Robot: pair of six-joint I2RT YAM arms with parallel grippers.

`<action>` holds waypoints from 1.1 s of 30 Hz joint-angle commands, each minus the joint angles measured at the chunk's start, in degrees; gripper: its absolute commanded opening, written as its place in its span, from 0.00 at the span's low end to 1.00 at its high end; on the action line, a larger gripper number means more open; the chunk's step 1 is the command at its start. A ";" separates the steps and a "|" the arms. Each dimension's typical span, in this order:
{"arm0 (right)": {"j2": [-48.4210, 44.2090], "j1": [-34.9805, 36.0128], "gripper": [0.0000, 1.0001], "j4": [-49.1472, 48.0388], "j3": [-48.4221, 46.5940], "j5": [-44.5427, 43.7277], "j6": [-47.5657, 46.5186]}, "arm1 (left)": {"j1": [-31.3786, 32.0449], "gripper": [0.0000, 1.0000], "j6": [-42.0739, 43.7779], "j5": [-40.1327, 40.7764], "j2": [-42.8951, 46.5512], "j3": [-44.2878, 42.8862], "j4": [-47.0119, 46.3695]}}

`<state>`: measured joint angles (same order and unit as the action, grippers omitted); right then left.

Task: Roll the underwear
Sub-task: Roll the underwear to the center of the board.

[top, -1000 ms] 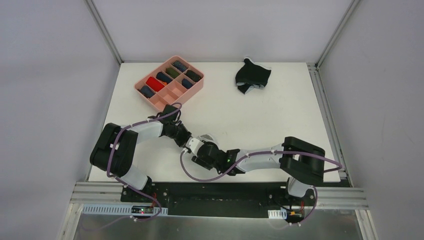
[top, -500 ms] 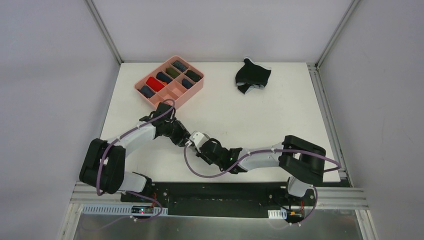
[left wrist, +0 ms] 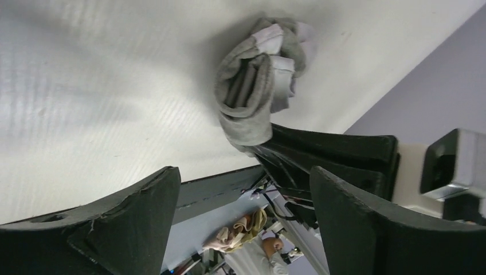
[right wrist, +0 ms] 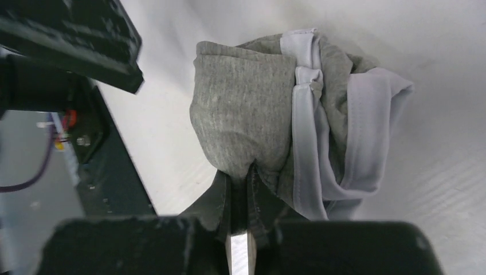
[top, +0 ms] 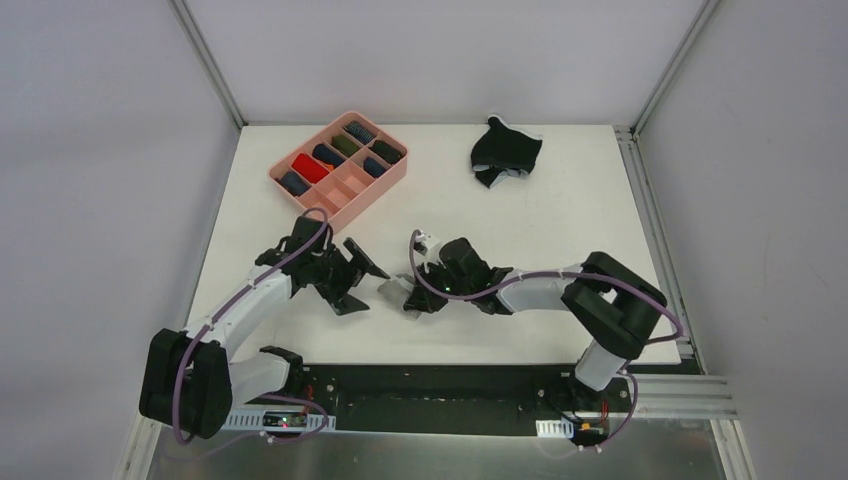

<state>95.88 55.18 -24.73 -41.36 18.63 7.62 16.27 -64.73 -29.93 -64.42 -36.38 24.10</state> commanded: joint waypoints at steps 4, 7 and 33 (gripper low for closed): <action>7.07 -5.11 0.00 -9.35 3.03 18.79 15.86 | -0.19 0.87 -0.66 -0.66 0.61 2.64 0.77; 8.80 -7.44 0.00 -15.76 4.71 21.55 21.69 | -0.14 0.85 -0.46 -0.47 -0.39 2.55 -0.22; 13.28 -10.53 0.00 -22.69 6.03 26.02 28.68 | 5.50 0.39 -3.87 1.94 -18.56 -2.09 -12.63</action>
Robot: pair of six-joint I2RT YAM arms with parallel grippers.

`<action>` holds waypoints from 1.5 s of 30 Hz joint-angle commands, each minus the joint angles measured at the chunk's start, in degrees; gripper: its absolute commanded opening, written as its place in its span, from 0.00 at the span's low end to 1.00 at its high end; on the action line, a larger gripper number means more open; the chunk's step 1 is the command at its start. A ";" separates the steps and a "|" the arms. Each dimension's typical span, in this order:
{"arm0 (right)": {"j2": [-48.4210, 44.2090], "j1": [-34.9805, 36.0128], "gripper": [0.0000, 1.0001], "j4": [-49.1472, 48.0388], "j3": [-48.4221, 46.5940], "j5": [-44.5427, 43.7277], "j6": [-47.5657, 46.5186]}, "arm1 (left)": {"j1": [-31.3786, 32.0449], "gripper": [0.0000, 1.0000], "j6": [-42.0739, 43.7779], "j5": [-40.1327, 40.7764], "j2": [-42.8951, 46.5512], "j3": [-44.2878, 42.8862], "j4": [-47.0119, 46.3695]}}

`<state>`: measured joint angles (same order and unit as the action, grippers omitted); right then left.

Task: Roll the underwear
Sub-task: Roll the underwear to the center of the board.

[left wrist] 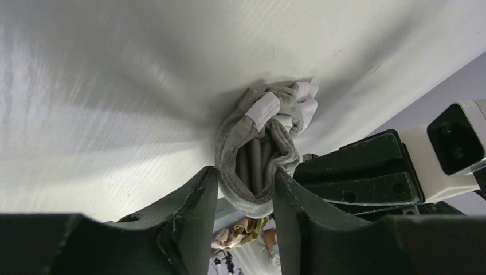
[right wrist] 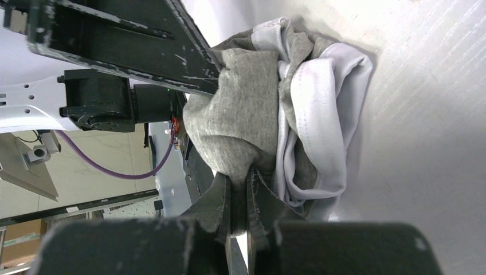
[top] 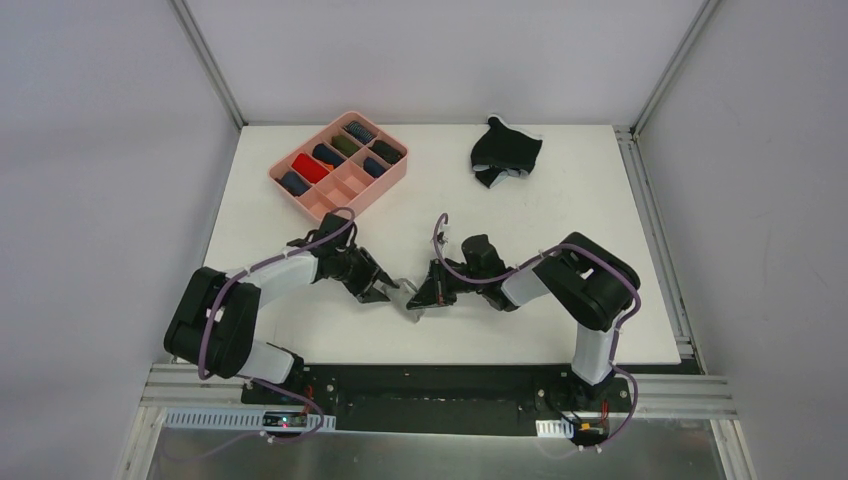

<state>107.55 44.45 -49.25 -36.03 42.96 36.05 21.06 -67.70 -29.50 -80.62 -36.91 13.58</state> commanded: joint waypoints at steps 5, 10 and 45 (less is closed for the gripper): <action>0.15 0.25 0.13 4.23 0.44 0.85 -0.13 | 1.20 0.04 -1.56 1.27 -4.59 -2.15 -2.27; -7.48 1.00 0.50 18.44 -1.24 -4.06 -8.06 | 1.40 0.00 -3.04 0.65 -4.37 -1.08 -2.05; -13.81 28.47 0.22 49.57 -15.86 -64.87 -36.15 | 3.64 0.00 -5.41 1.55 1.22 0.62 0.10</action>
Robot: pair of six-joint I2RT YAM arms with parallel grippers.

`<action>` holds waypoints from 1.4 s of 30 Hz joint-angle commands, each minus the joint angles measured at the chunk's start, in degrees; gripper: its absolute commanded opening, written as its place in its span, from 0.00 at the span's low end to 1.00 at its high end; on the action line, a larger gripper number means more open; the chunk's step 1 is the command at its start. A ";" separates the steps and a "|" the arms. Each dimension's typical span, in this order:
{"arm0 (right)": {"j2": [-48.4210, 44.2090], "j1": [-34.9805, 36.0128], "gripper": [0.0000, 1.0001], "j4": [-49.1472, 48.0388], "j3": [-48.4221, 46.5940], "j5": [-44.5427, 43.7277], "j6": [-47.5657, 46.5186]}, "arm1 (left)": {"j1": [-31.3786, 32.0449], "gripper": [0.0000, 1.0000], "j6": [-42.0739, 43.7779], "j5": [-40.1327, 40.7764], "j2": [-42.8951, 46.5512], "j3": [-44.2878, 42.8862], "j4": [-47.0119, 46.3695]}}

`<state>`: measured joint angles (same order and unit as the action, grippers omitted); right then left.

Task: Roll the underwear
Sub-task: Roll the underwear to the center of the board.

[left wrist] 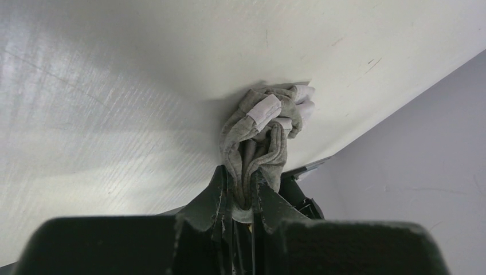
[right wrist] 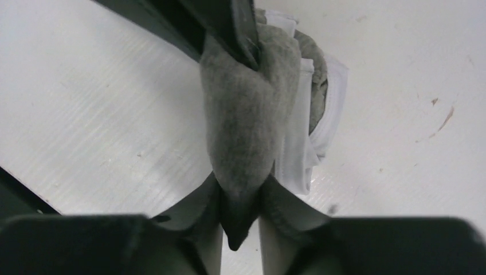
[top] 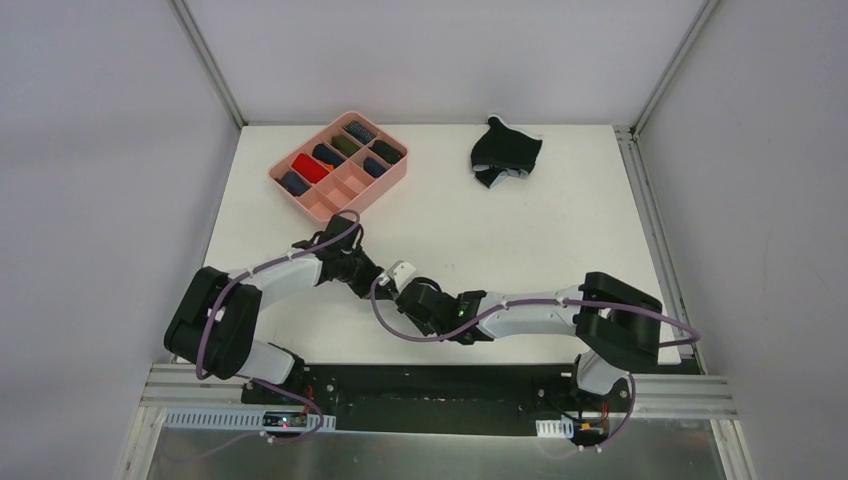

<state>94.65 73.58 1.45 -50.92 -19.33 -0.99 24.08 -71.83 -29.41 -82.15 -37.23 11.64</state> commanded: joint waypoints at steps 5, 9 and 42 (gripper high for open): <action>-4.09 -5.12 0.00 -6.43 2.62 8.44 5.63 | 0.63 0.00 -1.86 1.66 5.51 0.90 3.32; -7.86 -10.65 0.00 -12.37 7.48 20.38 9.53 | 0.62 0.04 -2.13 2.60 9.47 0.84 5.63; 8.36 -22.03 0.00 -7.49 2.24 48.10 21.72 | 0.72 0.25 -0.86 5.16 11.83 -1.52 10.45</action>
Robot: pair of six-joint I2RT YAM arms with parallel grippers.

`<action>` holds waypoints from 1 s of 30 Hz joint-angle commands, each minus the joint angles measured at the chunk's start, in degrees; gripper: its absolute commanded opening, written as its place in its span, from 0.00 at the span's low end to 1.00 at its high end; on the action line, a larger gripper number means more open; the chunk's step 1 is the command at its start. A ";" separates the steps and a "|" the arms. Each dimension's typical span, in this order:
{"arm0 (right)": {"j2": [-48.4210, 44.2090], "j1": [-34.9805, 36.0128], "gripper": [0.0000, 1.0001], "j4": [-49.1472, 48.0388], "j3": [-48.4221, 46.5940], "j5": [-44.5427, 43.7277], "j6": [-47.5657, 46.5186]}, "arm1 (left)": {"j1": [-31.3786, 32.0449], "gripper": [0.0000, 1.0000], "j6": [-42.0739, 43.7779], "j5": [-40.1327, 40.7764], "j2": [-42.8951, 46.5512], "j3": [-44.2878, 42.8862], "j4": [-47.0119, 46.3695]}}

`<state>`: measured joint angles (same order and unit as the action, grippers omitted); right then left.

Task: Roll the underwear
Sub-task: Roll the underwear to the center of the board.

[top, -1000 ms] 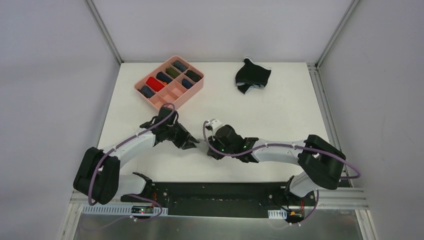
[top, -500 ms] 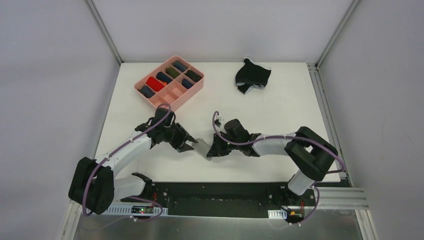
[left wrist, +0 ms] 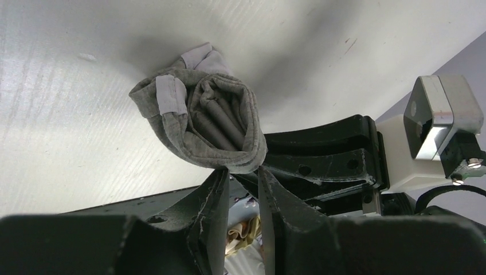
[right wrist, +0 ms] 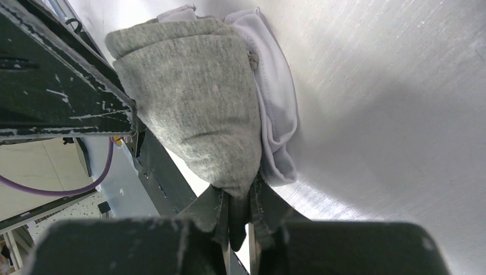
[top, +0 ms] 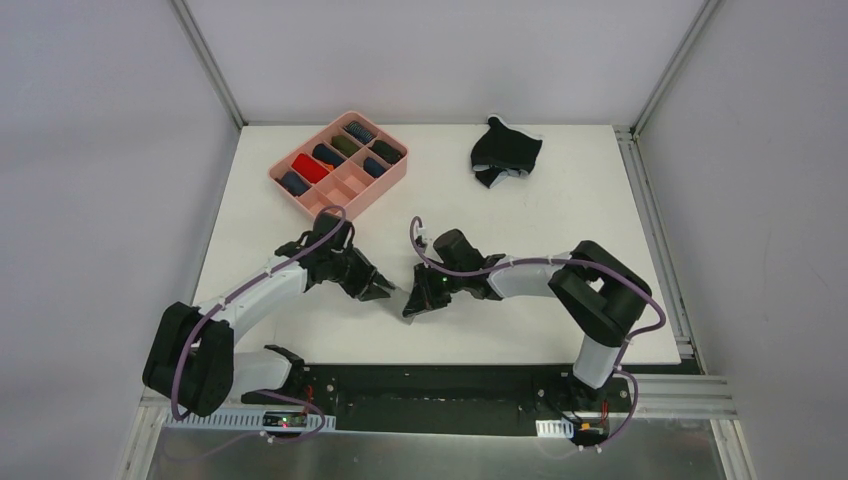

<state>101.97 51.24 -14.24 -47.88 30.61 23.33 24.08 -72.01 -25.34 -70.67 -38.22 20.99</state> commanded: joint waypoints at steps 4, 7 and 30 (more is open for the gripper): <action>0.86 0.79 0.00 10.17 -1.42 -2.79 -3.71 | 0.71 0.24 -2.84 4.22 1.22 3.28 1.01; 1.09 1.61 0.00 11.63 -2.34 -3.92 -4.69 | 0.54 0.24 -3.27 5.56 -0.13 5.33 0.82; -17.27 5.04 0.53 24.75 -3.24 -25.00 -14.53 | 0.27 0.22 0.40 8.87 -9.53 6.50 0.71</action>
<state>90.98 55.40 7.33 -51.33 13.61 12.58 24.01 -74.32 -22.31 -76.79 -33.54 16.69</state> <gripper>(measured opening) 0.512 0.226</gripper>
